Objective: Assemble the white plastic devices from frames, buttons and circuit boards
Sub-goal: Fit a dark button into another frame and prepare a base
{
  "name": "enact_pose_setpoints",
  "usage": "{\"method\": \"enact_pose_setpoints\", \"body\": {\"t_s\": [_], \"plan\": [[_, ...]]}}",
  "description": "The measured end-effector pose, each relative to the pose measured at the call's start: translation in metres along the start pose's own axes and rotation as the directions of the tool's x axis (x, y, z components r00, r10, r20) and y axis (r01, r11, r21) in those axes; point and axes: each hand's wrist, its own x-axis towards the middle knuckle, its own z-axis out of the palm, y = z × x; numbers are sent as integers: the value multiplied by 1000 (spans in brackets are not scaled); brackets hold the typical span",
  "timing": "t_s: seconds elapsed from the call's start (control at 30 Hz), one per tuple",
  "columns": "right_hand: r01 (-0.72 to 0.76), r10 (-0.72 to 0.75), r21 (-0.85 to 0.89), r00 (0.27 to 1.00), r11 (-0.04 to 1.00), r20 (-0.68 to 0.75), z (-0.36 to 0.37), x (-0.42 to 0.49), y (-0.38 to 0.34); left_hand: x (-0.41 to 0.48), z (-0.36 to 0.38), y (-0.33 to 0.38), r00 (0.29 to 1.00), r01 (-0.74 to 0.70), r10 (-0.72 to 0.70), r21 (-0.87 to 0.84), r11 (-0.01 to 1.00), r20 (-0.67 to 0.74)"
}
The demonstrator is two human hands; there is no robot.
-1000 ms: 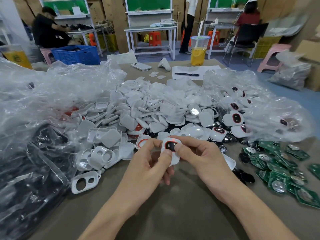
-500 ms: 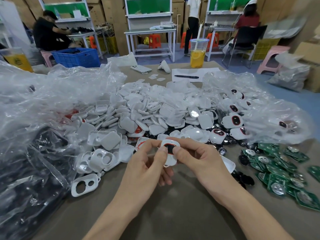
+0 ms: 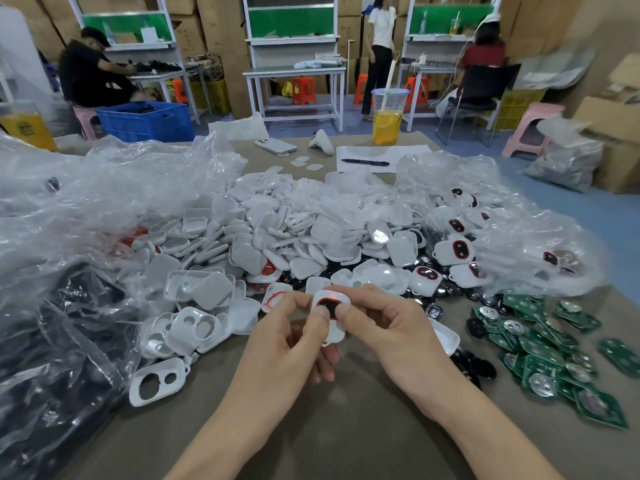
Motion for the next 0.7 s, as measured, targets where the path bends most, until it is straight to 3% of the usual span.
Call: {"method": "enact_pose_setpoints", "body": {"t_s": [0.2, 0.37, 0.53, 0.7], "plan": [[-31, 43, 172, 997, 985, -67, -2, 1, -2, 0, 3, 0, 996, -83, 82, 37, 996, 26], [69, 85, 411, 934, 909, -347, -11, 10, -3, 20, 13, 9, 996, -88, 87, 18, 996, 15], [169, 127, 459, 828, 872, -546, -26, 13, -3, 69, 48, 27, 991, -47, 39, 55, 997, 128], [204, 150, 432, 741, 878, -654, -34, 16, -1, 130, 102, 49, 938, 7, -45, 111, 994, 343]]}}
